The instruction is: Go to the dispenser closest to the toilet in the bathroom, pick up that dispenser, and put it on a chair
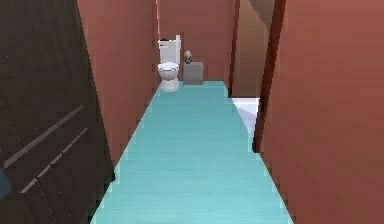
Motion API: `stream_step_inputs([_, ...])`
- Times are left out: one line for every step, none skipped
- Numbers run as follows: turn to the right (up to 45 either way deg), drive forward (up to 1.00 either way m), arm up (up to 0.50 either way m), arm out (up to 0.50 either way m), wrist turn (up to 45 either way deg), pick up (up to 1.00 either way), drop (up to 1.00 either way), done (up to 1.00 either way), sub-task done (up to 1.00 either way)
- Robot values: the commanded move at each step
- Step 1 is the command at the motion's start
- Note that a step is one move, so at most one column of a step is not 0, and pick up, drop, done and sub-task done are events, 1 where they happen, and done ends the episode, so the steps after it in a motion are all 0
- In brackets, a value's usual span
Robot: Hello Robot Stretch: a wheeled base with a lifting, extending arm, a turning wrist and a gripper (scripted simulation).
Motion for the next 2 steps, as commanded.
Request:
stream_step_inputs([0.0, 1.0, 0.0, 0.0, 0.0, 0.0, 0.0, 0.0, 0.0])
stream_step_inputs([0.0, 1.0, 0.0, 0.0, 0.0, 0.0, 0.0, 0.0, 0.0])
